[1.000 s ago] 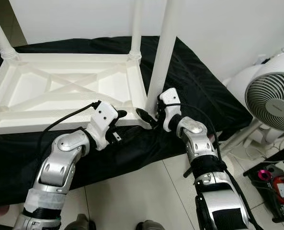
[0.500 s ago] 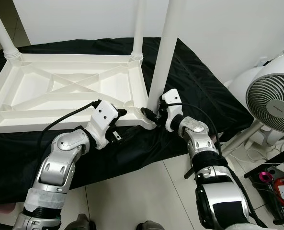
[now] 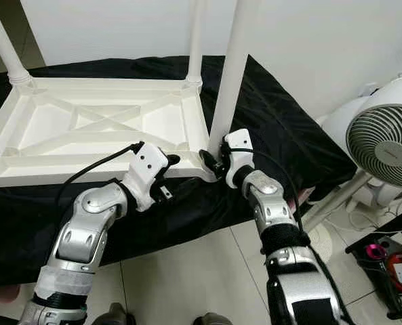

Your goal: Building children table

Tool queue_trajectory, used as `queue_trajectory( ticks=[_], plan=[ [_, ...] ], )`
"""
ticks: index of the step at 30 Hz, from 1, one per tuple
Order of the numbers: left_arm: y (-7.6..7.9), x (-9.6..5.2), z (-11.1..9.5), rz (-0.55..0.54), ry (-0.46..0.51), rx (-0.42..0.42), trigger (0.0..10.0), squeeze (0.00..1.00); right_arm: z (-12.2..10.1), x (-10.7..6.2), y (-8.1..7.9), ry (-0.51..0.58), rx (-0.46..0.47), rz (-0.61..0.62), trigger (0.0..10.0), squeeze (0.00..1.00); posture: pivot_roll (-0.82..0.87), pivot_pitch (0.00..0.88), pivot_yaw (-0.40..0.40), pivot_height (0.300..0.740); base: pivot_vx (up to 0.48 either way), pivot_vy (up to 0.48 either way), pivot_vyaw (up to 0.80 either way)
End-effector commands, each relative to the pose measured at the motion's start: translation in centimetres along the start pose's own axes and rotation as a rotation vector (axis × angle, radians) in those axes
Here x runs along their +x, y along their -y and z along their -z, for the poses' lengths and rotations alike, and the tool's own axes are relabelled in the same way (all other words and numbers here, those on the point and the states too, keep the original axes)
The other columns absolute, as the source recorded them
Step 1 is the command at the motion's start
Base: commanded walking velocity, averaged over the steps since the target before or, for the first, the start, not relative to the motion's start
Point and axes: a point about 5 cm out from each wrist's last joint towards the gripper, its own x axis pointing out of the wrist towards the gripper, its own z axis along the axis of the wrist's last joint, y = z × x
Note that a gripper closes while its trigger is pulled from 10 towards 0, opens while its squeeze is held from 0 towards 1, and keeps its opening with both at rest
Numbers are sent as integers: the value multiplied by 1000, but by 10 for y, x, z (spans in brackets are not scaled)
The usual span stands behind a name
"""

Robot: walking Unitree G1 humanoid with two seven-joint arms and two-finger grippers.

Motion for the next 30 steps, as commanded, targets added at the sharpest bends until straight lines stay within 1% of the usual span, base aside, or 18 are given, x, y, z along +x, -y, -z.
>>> queue_trajectory(
  ticks=[1,3,4,5,6,7,8,11,12,13,15,24,25,26,27,28,29,30],
  plan=[
    [-5,2,1,-140,-1,-3,10000,0,11,-3,-8,-54,29,77,10000,0,-56,11,-49,740,0,0,0],
    [-5,2,1,-140,-1,-3,10000,0,11,-3,-8,-54,29,77,10000,0,-56,11,-49,740,0,0,0],
    [-3,3,2,-135,-3,-6,10000,0,14,-7,-24,-39,104,258,10000,0,-62,15,-47,740,0,0,0],
    [-3,2,3,-133,-5,-8,10000,0,14,-9,-28,-30,139,353,10000,0,-64,19,-46,740,0,0,0],
    [-2,2,3,-131,-6,-9,10000,0,15,-11,-30,-26,160,414,10000,0,-65,21,-46,740,0,0,0],
    [-2,2,3,-131,-6,-9,10000,0,15,-11,-30,-26,160,414,10000,0,-65,21,-46,740,0,0,0],
    [-2,2,4,-128,-7,-10,10000,0,13,-12,-33,-17,186,475,10000,0,-65,22,-45,740,0,0,0],
    [-2,2,4,-128,-7,-10,10000,0,13,-12,-33,-17,186,475,10000,0,-65,22,-45,740,0,0,0],
    [-1,2,4,-126,-9,-11,10000,0,10,-13,-36,-9,202,527,10000,0,-68,27,-42,740,0,0,0],
    [0,1,5,-123,-11,-13,10000,0,7,-14,-40,-4,219,537,10000,0,-69,31,-44,740,0,0,0],
    [1,1,5,-119,-13,-16,10000,0,2,-16,-46,6,192,508,10000,0,-71,37,-45,740,0,0,0],
    [1,-1,6,-127,-18,-22,10000,0,3,-22,-48,-14,193,510,10000,0,-67,52,-51,740,0,0,0],
    [1,-1,6,-129,-18,-24,10000,0,1,-23,-50,5,219,471,10000,1000,-67,55,-53,740,0,0,0],
    [1,-1,6,-129,-18,-24,10000,0,1,-23,-50,5,219,471,10000,1000,-67,55,-53,740,0,0,0],
    [1,-1,6,-134,-18,-25,10000,0,-2,-24,-50,36,223,426,10000,1000,-67,60,-55,740,0,0,0],
    [1,-1,6,-134,-18,-25,10000,0,-2,-24,-50,36,223,426,10000,1000,-67,60,-55,740,0,0,0],
    [1,-2,6,-139,-17,-25,10000,0,-5,-26,-45,63,233,395,10000,1000,-67,65,-52,740,0,0,0],
    [1,-2,6,-139,-9,-24,10000,0,-6,-27,-40,87,217,362,10000,620,-66,64,-54,740,0,0,0]
  ],
)
